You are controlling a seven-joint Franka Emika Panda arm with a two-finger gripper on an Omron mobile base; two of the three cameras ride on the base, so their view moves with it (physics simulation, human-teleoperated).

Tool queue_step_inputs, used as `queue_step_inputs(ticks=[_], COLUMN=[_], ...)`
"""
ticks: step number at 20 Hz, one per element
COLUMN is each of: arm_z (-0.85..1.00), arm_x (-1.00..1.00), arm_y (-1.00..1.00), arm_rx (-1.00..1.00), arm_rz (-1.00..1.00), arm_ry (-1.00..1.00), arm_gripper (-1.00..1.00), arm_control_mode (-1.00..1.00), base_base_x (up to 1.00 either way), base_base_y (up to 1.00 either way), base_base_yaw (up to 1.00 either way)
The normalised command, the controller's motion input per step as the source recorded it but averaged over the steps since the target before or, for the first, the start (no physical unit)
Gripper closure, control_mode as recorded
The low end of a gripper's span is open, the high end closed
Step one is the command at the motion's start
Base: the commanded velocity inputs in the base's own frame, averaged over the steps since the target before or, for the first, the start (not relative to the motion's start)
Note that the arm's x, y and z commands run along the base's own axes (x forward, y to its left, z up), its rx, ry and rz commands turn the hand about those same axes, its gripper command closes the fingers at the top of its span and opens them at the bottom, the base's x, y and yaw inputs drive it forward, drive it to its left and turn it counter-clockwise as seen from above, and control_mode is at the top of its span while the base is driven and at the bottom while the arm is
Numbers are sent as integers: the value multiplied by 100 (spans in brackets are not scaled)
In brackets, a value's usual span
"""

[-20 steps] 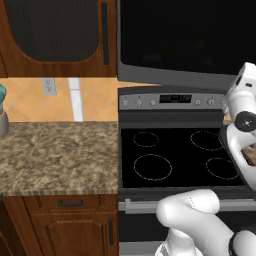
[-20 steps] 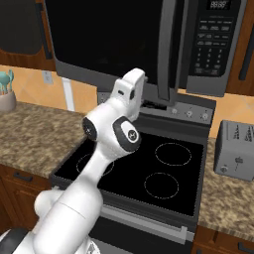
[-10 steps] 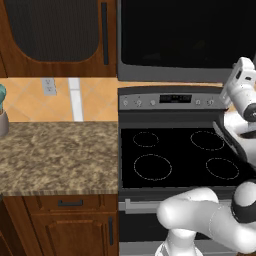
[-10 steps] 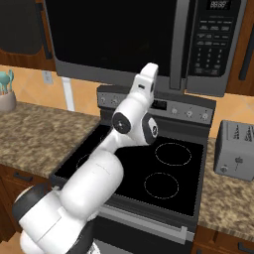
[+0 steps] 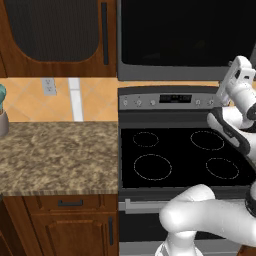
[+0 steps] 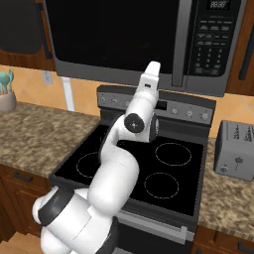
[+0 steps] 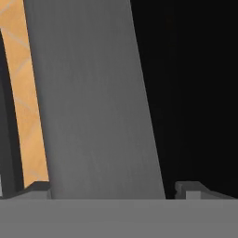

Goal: Pick the cucumber from the sink and place it in the bowl. Then pick the bowl and place it in the microwave. Then close the microwave door and press the start button.

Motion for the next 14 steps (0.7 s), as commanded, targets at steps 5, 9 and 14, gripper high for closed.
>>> queue_step_inputs(ticks=[5, 9, 14], arm_z=[66, 50, 41], arm_x=[11, -73, -98], arm_y=[0, -5, -23], arm_rx=[0, 0, 0], arm_rz=[14, 1, 0], arm_ry=[10, 0, 0], arm_gripper=[-100, -100, -100], arm_control_mode=[-100, -100, -100], base_base_x=[0, 0, 0], base_base_y=[0, 0, 0], base_base_yaw=[0, 0, 0])
